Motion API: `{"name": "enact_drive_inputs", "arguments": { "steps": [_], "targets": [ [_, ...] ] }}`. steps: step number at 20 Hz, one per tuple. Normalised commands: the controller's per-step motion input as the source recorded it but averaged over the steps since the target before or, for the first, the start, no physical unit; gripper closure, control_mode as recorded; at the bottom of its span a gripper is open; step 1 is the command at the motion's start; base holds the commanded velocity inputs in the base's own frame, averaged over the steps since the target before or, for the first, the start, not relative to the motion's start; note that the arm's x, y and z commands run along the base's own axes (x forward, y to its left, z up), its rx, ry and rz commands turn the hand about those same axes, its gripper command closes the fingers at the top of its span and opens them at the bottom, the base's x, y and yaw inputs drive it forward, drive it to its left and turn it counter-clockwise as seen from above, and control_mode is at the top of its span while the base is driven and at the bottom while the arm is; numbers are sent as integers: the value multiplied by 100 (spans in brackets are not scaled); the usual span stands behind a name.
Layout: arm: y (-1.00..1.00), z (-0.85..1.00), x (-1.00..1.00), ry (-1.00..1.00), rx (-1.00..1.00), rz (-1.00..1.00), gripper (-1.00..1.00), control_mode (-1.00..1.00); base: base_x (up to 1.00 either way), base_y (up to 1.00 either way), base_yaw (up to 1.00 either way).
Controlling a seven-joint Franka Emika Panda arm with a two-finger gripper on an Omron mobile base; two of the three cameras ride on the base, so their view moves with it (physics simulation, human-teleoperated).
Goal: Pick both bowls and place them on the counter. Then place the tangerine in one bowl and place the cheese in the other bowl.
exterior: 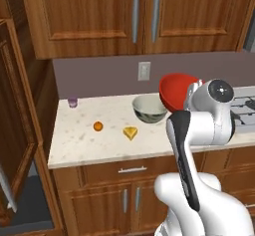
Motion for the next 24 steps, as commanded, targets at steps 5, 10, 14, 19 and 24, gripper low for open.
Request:
{"name": "enact_drive_inputs", "arguments": {
  "steps": [5, 10, 14, 19, 24],
  "targets": [
    [0, 0, 0, 0, 0, 0, 100, 100, 27, 16, -6],
    [0, 0, 0, 0, 0, 0, 100, 100, 21, 38, 29],
    [0, 0, 0, 0, 0, 0, 100, 100, 45, 21, 29],
    [0, 0, 0, 0, 0, 0, 100, 100, 56, 3, 18],
    [0, 0, 0, 0, 0, 0, 100, 100, 38, -2, -3]
  ]
}}
